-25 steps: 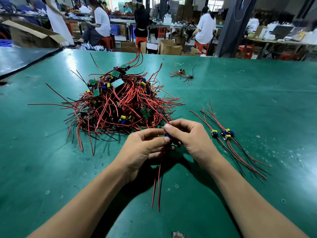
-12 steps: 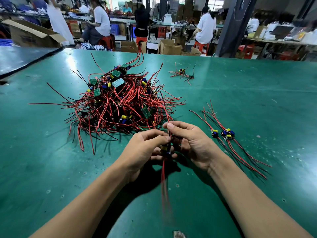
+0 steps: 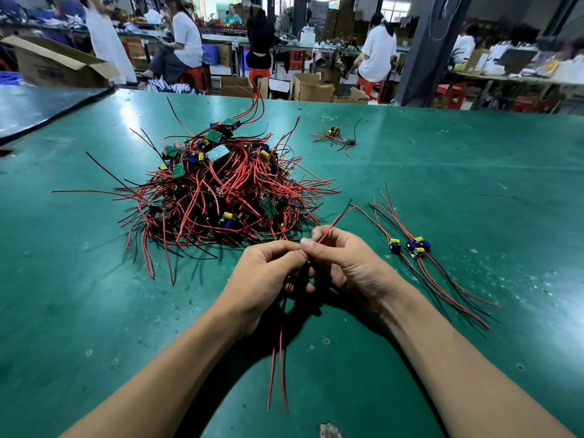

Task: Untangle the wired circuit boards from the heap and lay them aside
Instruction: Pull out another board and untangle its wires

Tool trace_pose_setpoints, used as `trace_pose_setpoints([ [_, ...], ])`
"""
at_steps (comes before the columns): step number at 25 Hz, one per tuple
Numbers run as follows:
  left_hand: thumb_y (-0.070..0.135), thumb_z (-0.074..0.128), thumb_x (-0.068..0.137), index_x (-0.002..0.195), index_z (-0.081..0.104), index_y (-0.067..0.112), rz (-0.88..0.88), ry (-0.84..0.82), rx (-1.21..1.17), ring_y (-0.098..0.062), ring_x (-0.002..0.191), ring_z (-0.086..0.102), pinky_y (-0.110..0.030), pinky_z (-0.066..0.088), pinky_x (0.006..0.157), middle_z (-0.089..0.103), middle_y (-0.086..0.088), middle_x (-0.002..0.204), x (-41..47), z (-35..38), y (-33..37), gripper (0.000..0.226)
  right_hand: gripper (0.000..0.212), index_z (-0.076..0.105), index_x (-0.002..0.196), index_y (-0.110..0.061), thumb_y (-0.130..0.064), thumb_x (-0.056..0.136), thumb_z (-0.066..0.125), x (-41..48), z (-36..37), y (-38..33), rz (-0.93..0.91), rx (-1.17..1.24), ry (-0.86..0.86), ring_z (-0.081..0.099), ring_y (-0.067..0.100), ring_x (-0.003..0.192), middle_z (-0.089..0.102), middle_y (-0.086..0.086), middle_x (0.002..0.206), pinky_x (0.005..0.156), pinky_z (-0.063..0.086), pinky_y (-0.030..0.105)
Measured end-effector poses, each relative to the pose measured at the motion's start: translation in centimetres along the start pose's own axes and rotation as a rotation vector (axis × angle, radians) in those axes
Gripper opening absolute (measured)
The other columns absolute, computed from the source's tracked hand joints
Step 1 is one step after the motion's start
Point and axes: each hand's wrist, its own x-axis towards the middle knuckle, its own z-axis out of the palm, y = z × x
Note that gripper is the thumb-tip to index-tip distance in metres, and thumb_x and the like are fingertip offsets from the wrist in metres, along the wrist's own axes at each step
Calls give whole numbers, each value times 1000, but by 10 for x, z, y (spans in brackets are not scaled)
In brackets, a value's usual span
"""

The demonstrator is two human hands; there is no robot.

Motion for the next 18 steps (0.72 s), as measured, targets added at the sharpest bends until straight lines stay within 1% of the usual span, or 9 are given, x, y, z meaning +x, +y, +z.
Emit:
trace_pose_setpoints([
  [2, 5, 56, 94, 75, 76, 13, -26, -23, 9, -21, 50, 61, -21, 46, 48, 66, -8, 64, 0, -1, 1, 29, 15, 67, 90, -15, -17, 78, 76, 0, -3, 1, 4, -33, -42, 48, 20, 63, 60, 8, 80, 61, 34, 37],
  [4, 6, 55, 94, 75, 73, 12, -55, -50, 2, -20, 49, 59, -22, 43, 50, 64, -8, 64, 0, -2, 2, 27, 13, 74, 95, -14, -20, 83, 75, -2, -5, 1, 9, -56, -75, 55, 23, 64, 64, 11, 83, 63, 41, 37],
  [6, 6, 54, 95, 80, 68, 6, -79, -66, -28, -19, 49, 58, -21, 43, 49, 62, -9, 64, 0, -2, 3, 21, 17, 75, 95, -12, -23, 83, 77, -4, -4, 4, -23, -64, -51, 60, 22, 60, 66, 13, 80, 62, 50, 37],
  [8, 6, 54, 95, 82, 66, 2, -103, -67, -81, -18, 50, 57, -19, 47, 47, 61, -9, 64, 0, -2, 5, 18, 19, 76, 91, -12, -27, 79, 82, -2, 0, 7, -108, -71, 30, 58, 21, 57, 64, 12, 73, 60, 52, 37],
  [10, 6, 55, 95, 84, 67, 0, -112, -63, -96, -17, 51, 56, -20, 49, 48, 62, -8, 63, 1, -2, 5, 17, 14, 77, 84, -16, -28, 79, 83, 4, 0, 7, -250, -194, 169, 55, 10, 54, 64, -2, 64, 55, 48, 26],
  [12, 5, 57, 94, 83, 68, 0, -94, -61, -55, -17, 51, 56, -20, 48, 49, 62, -8, 63, 1, -1, 4, 16, 11, 77, 84, -15, -26, 85, 79, 10, -5, 4, -376, -319, 314, 47, -1, 45, 58, -14, 54, 46, 36, 11],
  [14, 5, 58, 93, 80, 69, 1, -74, -69, 8, -19, 50, 57, -20, 48, 49, 64, -9, 64, 0, 2, 2, 17, 19, 76, 89, -14, -32, 89, 74, 14, -16, 0, -387, -340, 451, 35, 0, 37, 49, -11, 48, 37, 27, 15],
  [15, 5, 59, 93, 78, 70, 4, -61, -74, 49, -20, 50, 58, -20, 47, 50, 64, -9, 64, -1, 3, 0, 18, 23, 76, 90, -14, -37, 91, 71, 14, -21, -2, -364, -346, 489, 31, 3, 35, 46, -7, 47, 38, 23, 16],
  [18, 13, 67, 86, 74, 73, 11, 5, -51, 205, -22, 56, 58, -24, 44, 56, 65, -8, 65, -3, 4, -4, 14, 36, 76, 80, -17, -41, 99, 58, 15, -19, 0, -287, -261, 474, 33, 7, 36, 50, -2, 50, 42, 24, 19],
])
